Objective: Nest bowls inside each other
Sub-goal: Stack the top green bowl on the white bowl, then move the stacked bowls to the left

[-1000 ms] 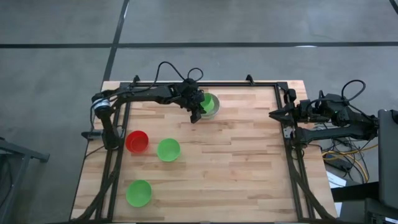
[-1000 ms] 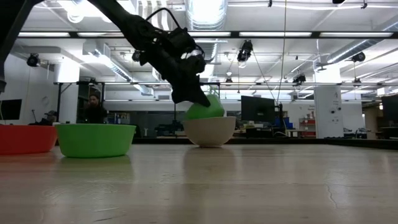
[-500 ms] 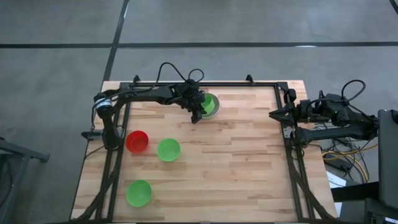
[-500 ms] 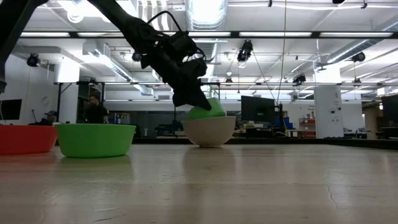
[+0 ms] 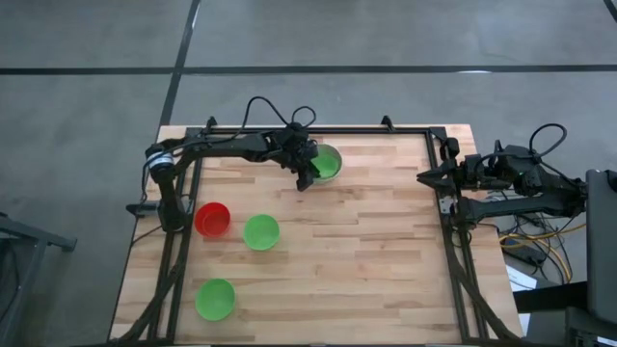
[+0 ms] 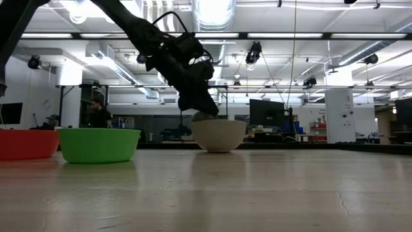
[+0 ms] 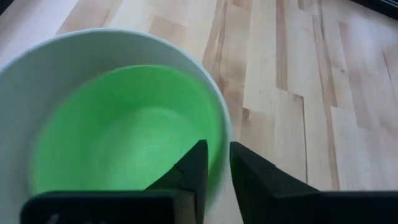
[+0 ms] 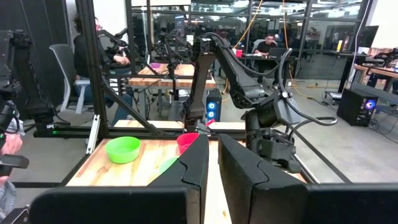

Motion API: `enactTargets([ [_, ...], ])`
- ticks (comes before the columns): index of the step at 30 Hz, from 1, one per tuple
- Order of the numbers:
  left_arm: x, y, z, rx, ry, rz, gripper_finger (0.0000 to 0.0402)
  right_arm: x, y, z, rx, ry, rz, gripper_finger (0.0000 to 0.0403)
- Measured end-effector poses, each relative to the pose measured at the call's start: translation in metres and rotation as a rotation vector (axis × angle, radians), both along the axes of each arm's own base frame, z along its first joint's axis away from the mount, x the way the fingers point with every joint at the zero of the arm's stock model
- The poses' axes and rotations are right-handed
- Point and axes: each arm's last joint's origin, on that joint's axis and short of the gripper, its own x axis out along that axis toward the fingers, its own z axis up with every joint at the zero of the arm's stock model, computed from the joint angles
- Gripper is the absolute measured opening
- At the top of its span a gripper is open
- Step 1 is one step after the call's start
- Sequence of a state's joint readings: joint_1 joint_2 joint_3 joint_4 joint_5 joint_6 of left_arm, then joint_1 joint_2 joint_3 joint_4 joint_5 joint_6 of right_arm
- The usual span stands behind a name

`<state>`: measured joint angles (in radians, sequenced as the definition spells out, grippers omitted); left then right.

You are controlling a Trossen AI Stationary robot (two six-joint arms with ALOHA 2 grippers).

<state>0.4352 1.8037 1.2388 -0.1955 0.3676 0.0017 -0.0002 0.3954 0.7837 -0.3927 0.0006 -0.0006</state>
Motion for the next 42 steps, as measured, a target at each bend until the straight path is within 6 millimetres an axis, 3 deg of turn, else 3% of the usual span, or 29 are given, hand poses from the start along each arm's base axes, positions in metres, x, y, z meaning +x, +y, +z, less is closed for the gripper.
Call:
enactTargets([
  [12, -0.003, 0.004, 0.003, -0.005, 0.028, 0.024, 0.0092, 0.0, 0.0, 0.0, 0.0, 0.0, 0.0, 0.0034],
  [18, -0.006, 0.014, 0.015, -0.033, 0.077, 0.127, 0.0092, 0.0, 0.0, 0.0, 0.0, 0.001, 0.0, 0.0034],
  [31, -0.021, 0.027, 0.012, -0.188, 0.159, 0.294, 0.009, 0.0, 0.0, 0.0, 0.0, 0.001, 0.0, 0.0034],
  [42, -0.032, 0.043, 0.035, -0.212, 0.253, 0.43, 0.009, 0.0, 0.0, 0.0, 0.0, 0.0, 0.0, 0.0034],
])
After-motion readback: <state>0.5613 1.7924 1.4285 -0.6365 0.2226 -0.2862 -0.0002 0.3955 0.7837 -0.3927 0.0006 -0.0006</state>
